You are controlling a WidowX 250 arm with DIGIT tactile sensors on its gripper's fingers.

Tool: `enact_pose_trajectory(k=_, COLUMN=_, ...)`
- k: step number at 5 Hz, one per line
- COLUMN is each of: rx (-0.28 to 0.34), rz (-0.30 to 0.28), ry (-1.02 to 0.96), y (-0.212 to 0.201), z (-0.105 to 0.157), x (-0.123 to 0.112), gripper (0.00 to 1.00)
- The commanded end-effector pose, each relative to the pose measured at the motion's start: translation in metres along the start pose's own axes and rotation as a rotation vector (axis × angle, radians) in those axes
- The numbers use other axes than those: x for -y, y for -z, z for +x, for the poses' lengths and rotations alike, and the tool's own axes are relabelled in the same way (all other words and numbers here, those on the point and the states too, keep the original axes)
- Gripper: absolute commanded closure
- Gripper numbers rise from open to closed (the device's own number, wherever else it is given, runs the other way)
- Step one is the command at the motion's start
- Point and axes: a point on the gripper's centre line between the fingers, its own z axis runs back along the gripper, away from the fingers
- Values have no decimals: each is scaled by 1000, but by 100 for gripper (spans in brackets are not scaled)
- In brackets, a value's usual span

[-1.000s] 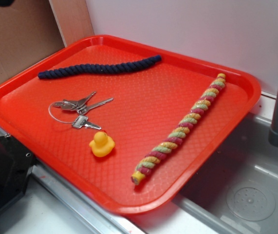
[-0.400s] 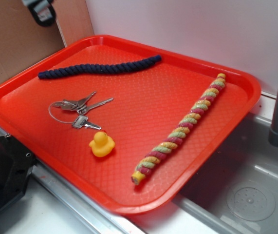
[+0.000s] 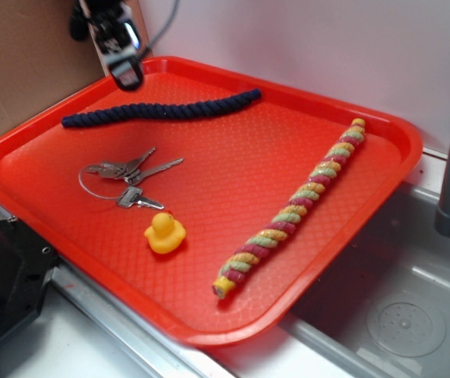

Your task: Grab the blue rope.

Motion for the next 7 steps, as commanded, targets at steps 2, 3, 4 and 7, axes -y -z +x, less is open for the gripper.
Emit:
enact_pose_trajectory(k=2, rx=-21, rz=-80, ry=174, y=67, z=-1, x=-26, gripper=0)
enact_pose_trajectory(k=3, rx=-50, rz=-48, ry=161, y=75, z=-6, x=-27, gripper=100)
enact_pose_trajectory(k=4, rx=-26, rz=-54, ry=182, y=71, z=-6, x=-23, gripper=100)
enact_pose_trajectory(k=7, rx=-177, rz=151, ry=-167, y=16, z=5, x=-15, gripper=100)
